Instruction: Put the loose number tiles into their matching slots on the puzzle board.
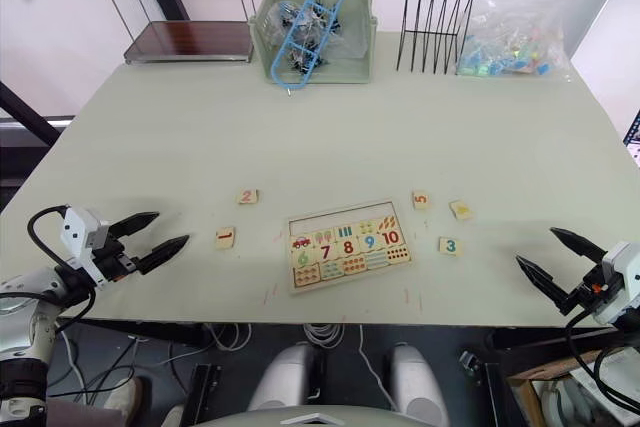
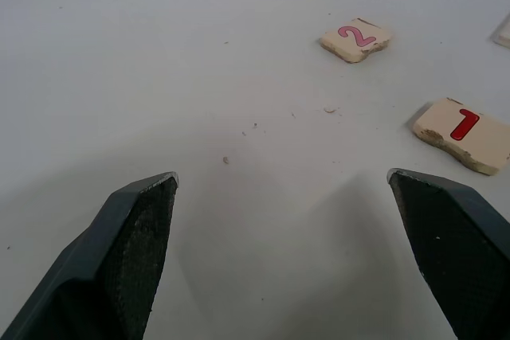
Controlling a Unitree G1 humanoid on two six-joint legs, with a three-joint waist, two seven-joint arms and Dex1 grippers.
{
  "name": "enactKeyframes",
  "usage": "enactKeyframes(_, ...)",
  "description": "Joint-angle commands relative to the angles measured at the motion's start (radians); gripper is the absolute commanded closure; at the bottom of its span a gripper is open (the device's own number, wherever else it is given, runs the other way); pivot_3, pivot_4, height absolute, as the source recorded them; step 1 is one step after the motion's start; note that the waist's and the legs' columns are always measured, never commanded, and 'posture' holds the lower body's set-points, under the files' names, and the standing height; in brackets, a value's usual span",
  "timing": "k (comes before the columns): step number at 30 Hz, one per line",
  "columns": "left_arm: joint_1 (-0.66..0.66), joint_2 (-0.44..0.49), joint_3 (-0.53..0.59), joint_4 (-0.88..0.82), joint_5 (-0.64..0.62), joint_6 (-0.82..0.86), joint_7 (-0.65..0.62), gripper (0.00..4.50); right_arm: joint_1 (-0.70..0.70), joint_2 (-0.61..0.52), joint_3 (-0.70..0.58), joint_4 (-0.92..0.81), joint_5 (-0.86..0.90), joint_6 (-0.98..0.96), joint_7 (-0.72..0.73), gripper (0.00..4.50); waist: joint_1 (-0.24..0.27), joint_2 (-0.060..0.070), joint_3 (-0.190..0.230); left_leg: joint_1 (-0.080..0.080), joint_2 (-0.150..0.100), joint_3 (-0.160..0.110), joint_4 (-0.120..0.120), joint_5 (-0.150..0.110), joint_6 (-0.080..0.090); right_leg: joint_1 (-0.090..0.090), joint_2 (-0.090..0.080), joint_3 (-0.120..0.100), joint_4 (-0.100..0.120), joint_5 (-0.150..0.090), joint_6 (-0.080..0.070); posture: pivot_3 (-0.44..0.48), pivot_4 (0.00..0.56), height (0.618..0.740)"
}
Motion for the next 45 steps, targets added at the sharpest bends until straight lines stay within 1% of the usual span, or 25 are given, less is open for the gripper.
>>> enactKeyframes(1,-0.018,0.028,0.0,-0.044,-0.003,0.012,-0.006,0.02,0.01,0.006,-0.041,-0.011,0.019,-0.034,0.008,0.0,0.0,0.0,0.0,0.0,0.0,0.0,0.0,0.0,0.0,0.0,0.0,0.0,0.0,0.0,0.0,0.0,0.15,0.74)
enactKeyframes(10,-0.049,0.038,-0.016,-0.086,-0.003,0.06,-0.005,0.02,0.013,0.023,-0.041,-0.014,0.02,-0.056,0.007,0.0,-0.002,0.0,0.0,0.0,0.0,0.0,0.0,0.0,0.0,0.0,0.0,0.0,0.0,0.0,0.0,0.0,0.15,0.74)
enactKeyframes(18,-0.034,0.046,-0.024,-0.142,-0.021,0.092,-0.032,0.02,0.013,0.026,-0.04,-0.026,0.04,-0.055,0.033,0.0,0.0,0.0,0.0,0.0,0.0,0.0,0.0,0.0,0.0,0.0,0.0,0.0,0.0,0.0,0.0,0.0,0.15,0.74)
enactKeyframes(20,-0.023,0.055,-0.03,-0.172,-0.031,0.113,-0.062,0.02,0.011,0.026,-0.04,-0.041,0.053,-0.047,0.041,0.0,0.0,0.0,0.0,0.0,0.0,0.0,0.0,0.0,0.0,0.0,0.0,0.0,0.0,0.0,0.0,0.0,0.15,0.74)
enactKeyframes(25,0.002,0.103,-0.068,-0.207,-0.011,0.11,-0.168,0.02,0.031,0.021,-0.033,-0.106,0.099,-0.014,0.082,0.0,0.0,0.0,0.0,0.0,0.0,0.0,0.0,0.0,0.0,0.0,0.0,0.0,0.0,0.0,0.0,0.0,0.15,0.74)
enactKeyframes(28,-0.025,0.139,-0.101,-0.189,0.004,0.086,-0.237,0.02,0.058,0.0,-0.029,-0.177,0.148,0.047,0.125,0.0,0.001,0.0,0.0,0.0,0.0,0.0,0.0,0.0,0.0,0.0,0.0,0.0,0.0,0.0,0.0,0.0,0.15,0.74)
enactKeyframes(32,-0.048,0.163,-0.125,-0.189,0.006,0.098,-0.278,0.02,0.08,-0.021,-0.028,-0.257,0.179,0.104,0.147,0.0,0.001,0.0,0.0,0.0,0.0,0.0,0.0,0.0,0.0,0.0,0.0,0.0,0.0,0.0,0.0,0.0,0.15,0.74)
enactKeyframes(36,-0.063,0.158,-0.137,-0.203,0.01,0.09,-0.29,0.02,0.102,-0.036,-0.033,-0.332,0.221,0.166,0.161,0.0,0.002,0.0,0.0,0.0,0.0,0.0,0.0,0.0,0.0,0.0,0.0,0.0,0.0,0.0,0.0,0.0,0.15,0.74)
enactKeyframes(39,-0.103,0.157,-0.173,-0.188,0.013,0.079,-0.331,0.02,0.11,-0.054,-0.029,-0.356,0.224,0.187,0.198,0.0,0.003,0.0,0.0,-0.001,0.0,0.0,0.0,0.0,0.0,0.0,0.0,0.0,0.0,0.0,0.0,0.0,0.15,0.74)
enactKeyframes(43,-0.178,0.168,-0.246,-0.119,0.077,0.015,-0.39,0.02,0.088,-0.07,-0.027,-0.346,0.219,0.185,0.232,0.0,0.004,0.0,0.0,0.0,0.0,0.0,0.0,0.0,0.0,0.0,0.0,0.0,0.0,0.0,0.0,0.0,0.15,0.74)
enactKeyframes(45,-0.219,0.161,-0.272,-0.085,0.102,-0.014,-0.398,0.02,0.077,-0.072,-0.031,-0.34,0.22,0.184,0.243,0.0,0.004,0.0,0.0,-0.001,0.0,0.0,0.0,0.0,0.0,0.0,0.001,0.0,0.0,0.0,0.0,0.0,0.15,0.74)
